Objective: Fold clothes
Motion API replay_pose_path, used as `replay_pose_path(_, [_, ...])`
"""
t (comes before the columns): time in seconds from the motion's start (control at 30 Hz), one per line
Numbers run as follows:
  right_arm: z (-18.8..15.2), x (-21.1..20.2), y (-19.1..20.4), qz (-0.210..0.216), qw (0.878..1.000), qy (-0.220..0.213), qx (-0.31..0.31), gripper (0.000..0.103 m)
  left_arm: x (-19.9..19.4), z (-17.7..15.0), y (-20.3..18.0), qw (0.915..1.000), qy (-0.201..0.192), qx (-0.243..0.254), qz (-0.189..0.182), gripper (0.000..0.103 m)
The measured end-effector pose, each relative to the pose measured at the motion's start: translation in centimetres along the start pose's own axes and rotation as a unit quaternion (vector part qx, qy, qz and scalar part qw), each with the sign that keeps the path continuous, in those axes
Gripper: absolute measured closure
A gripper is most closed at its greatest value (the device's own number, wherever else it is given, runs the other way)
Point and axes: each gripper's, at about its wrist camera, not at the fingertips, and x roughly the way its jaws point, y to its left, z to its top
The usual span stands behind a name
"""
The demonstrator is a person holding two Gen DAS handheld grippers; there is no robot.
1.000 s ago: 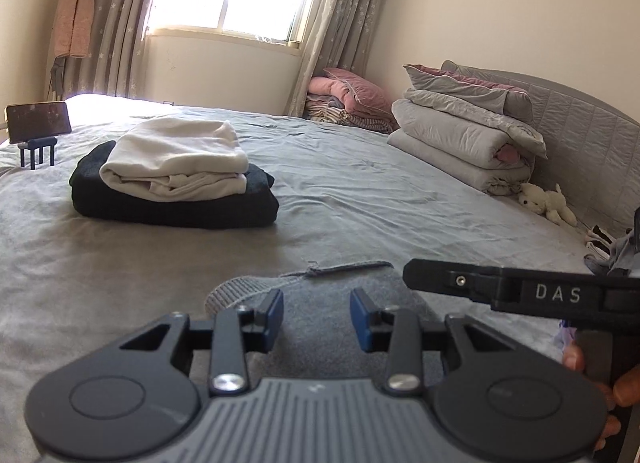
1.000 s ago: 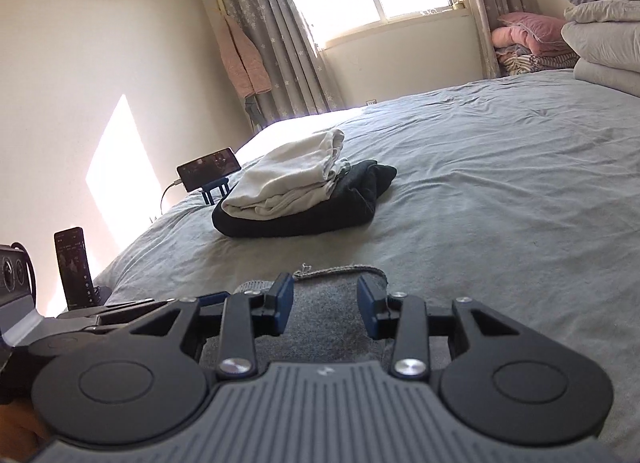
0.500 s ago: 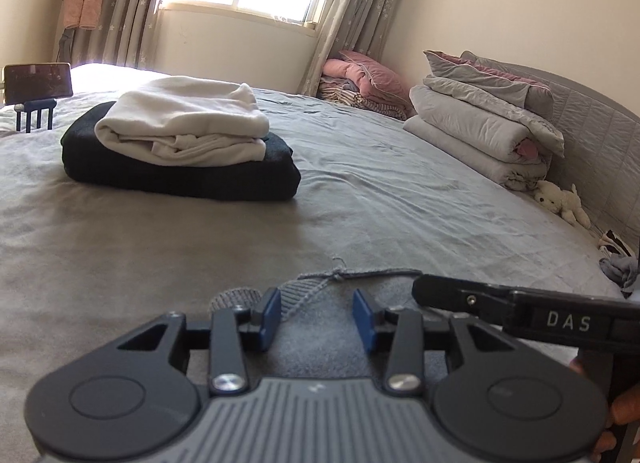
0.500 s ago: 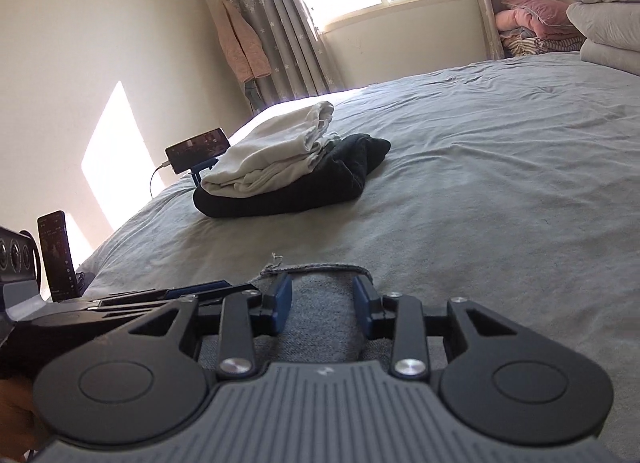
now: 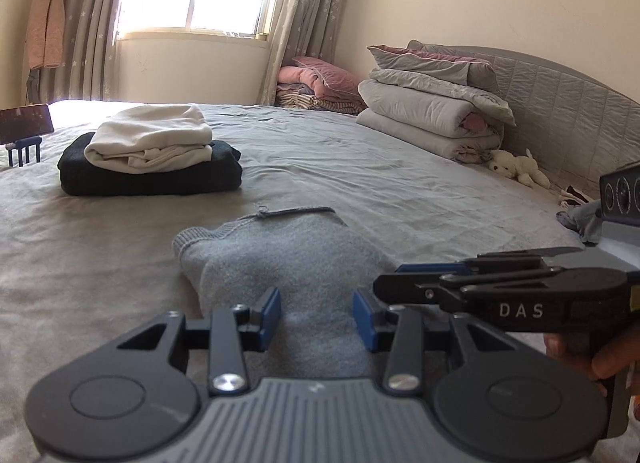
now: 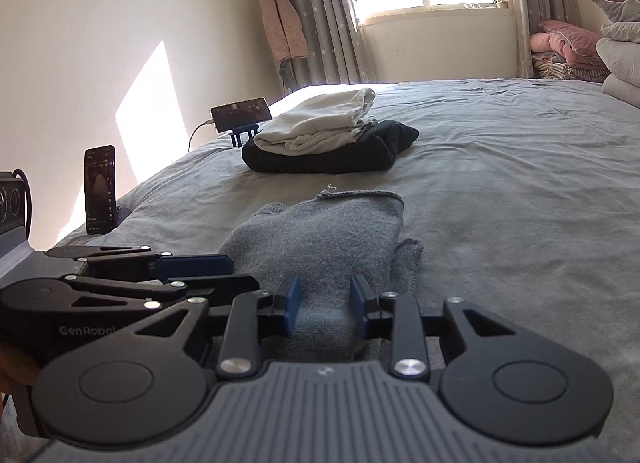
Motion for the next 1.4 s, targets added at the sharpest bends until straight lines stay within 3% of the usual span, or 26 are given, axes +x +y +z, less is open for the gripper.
replay_pose_path(0.37, [-2.0,-2.7,1.4,-0.028,0.999,0.026,0.005,0.071,-2.5,-2.6,-2.2,0.9998,0.014,-0.011,0.007,0.061])
replay_pose_path(0.5, [-2.3,-3.5,1.6,-0.031,0.999,0.038,0.004,0.068,-3.6,-2.7,-2.8,0.9994,0.031,0.011,0.004,0.06])
replay_pose_path(0.6, [-2.1,-4.0,1.3,-0.024,0.999,0.043,0.012,0.068,-4.4,-2.2,-2.3,0.9991,0.042,0.005,-0.007,0.053])
replay_pose_path(0.7, [-1.6,-4.3,0.8,-0.016,0.999,0.044,0.02,0.065,-4.8,-1.6,-0.9,0.9984,0.047,-0.029,-0.013,0.04])
replay_pose_path(0.83, [-0.6,-4.4,-0.1,-0.002,0.998,0.038,0.044,0.045,-4.7,-1.3,1.5,0.9931,0.052,-0.102,-0.027,0.032])
replay_pose_path(1.0, [0.2,-3.9,-1.7,0.02,0.994,0.04,0.096,0.043,-3.0,-0.3,4.3,0.9838,0.042,-0.173,-0.021,0.027])
replay_pose_path(1.13, [0.4,-3.3,-2.5,0.025,0.991,0.041,0.128,0.043,-0.2,1.0,6.9,0.9723,0.039,-0.23,-0.016,0.029])
replay_pose_path(1.23, [0.3,-3.0,-2.9,0.023,0.99,0.044,0.135,0.043,2.2,1.7,8.3,0.9642,0.042,-0.262,-0.009,0.037])
replay_pose_path(1.4, [-0.2,-2.3,-3.2,0.021,0.989,0.051,0.136,0.043,5.6,2.3,9.1,0.9593,0.053,-0.277,0.009,0.042])
